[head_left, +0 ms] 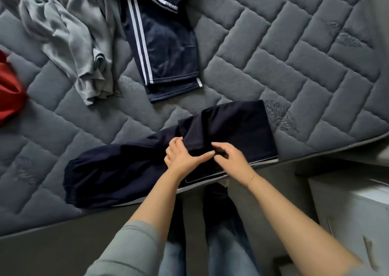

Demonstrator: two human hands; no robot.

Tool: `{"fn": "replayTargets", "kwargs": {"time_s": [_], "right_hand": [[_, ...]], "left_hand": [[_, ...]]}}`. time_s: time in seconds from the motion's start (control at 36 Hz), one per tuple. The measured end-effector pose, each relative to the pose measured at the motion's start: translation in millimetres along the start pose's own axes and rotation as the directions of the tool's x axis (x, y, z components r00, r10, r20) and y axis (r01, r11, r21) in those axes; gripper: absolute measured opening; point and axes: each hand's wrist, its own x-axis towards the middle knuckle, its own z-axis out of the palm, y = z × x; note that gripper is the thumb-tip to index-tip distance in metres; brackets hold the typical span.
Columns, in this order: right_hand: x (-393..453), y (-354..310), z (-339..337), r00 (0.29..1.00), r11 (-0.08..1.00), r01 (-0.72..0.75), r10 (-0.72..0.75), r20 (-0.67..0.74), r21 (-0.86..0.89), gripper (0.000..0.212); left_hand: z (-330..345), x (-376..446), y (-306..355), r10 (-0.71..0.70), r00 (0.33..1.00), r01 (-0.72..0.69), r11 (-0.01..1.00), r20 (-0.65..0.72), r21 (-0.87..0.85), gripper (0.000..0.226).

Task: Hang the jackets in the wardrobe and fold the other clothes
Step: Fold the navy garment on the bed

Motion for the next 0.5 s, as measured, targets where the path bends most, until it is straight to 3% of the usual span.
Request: {"fn": "replayTargets", "kwargs": {"time_s": [0.06,0.14,0.25,0.33,0.39,0.5], "right_hand": [[-4,10,-13,0.994,1.0,0.005,-0.005,-0.113,0.001,0.04],[-7,23,-30,0.974,0.992,0.022,-0.049,-0.22,-0.126,0.039],[-4,26,-43,0.963,0.932,0.063,-0.151,-0.223,-0.358,0.055],[6,19,-44,0.966,0.845,0.148,-0.235,-0.107,-0.514,0.068],[16,9,-37,0.966,0.793,0.177,-0.253,-0.051,-0.582,0.073],[36,-11,-7,0.959,0.7,0.251,-0.275,0.071,-0.669,0.075]], "left_hand": [[10,0,2,0.022,0.995,-0.02,1.0,-0.095,0.018,0.106],[12,4,-6,0.006,0.966,-0.041,0.99,-0.257,-0.132,0.059],[-1,-2,-21,0.042,0.987,-0.092,0.939,-0.154,-0.332,0.039],[-29,-22,-40,0.054,0.993,-0.109,0.761,-0.105,-0.639,0.02],[-55,-35,-62,0.043,0.994,-0.104,0.648,-0.1,-0.755,0.019],[-115,-48,-129,0.006,0.986,-0.129,0.645,-0.164,-0.753,0.041]]}}
